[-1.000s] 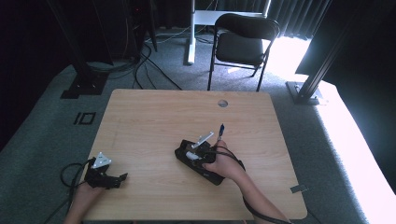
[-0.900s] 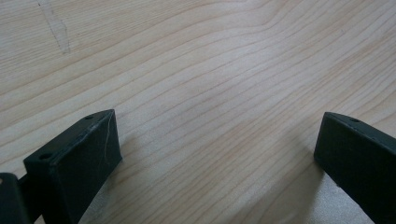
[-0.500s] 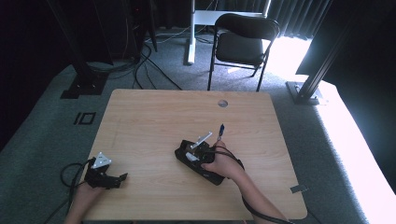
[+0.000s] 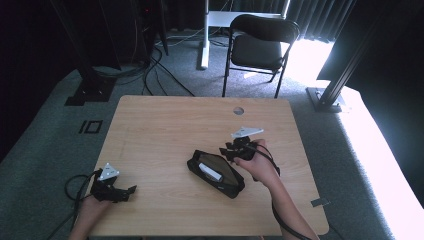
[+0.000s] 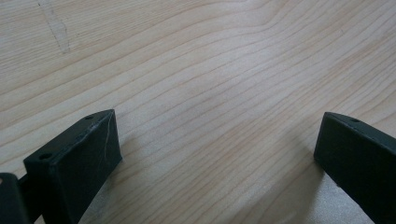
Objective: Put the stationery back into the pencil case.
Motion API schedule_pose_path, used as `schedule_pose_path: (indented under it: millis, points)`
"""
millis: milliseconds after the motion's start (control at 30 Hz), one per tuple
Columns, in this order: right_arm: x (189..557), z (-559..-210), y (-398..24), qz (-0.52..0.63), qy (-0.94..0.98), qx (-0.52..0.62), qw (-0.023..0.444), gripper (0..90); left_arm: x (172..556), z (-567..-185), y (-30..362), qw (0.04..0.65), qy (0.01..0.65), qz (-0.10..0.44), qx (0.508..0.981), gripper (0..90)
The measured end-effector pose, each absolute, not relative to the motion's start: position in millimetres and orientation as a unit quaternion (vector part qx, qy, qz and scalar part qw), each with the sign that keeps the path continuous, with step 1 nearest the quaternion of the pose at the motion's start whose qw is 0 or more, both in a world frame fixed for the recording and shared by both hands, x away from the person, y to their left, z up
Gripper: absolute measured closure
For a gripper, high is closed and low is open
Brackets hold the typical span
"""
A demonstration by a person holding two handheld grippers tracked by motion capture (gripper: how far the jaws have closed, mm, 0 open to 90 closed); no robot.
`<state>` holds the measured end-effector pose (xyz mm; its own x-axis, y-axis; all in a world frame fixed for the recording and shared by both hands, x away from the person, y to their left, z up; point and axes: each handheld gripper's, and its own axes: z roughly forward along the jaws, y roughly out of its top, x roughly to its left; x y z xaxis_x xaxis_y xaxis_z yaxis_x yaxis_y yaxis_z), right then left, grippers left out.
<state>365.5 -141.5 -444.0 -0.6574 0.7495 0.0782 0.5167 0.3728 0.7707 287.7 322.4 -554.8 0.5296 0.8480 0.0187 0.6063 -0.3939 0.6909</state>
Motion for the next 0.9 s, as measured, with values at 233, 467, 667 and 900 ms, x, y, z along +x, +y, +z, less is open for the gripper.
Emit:
schedule_pose_path:
  millis: [233,467,667,900]
  points:
    - [387.7,-466.3,-162.5,0.378,0.786,0.454,0.183,57.7,287.7,-554.7,322.5,0.321,0.446,0.188,0.814,0.7]
    - [407.6,-492.9,-168.4,0.349,0.772,0.501,0.177,54.7,287.7,-554.7,322.5,0.321,0.446,0.189,0.814,0.7]
    - [423.6,-509.4,-167.1,0.337,0.758,0.531,0.171,50.4,287.7,-554.7,322.5,0.321,0.446,0.189,0.814,0.7]
    - [434.7,-522.9,-161.1,0.306,0.762,0.546,0.168,47.1,287.7,-554.7,322.5,0.321,0.446,0.189,0.814,0.7]
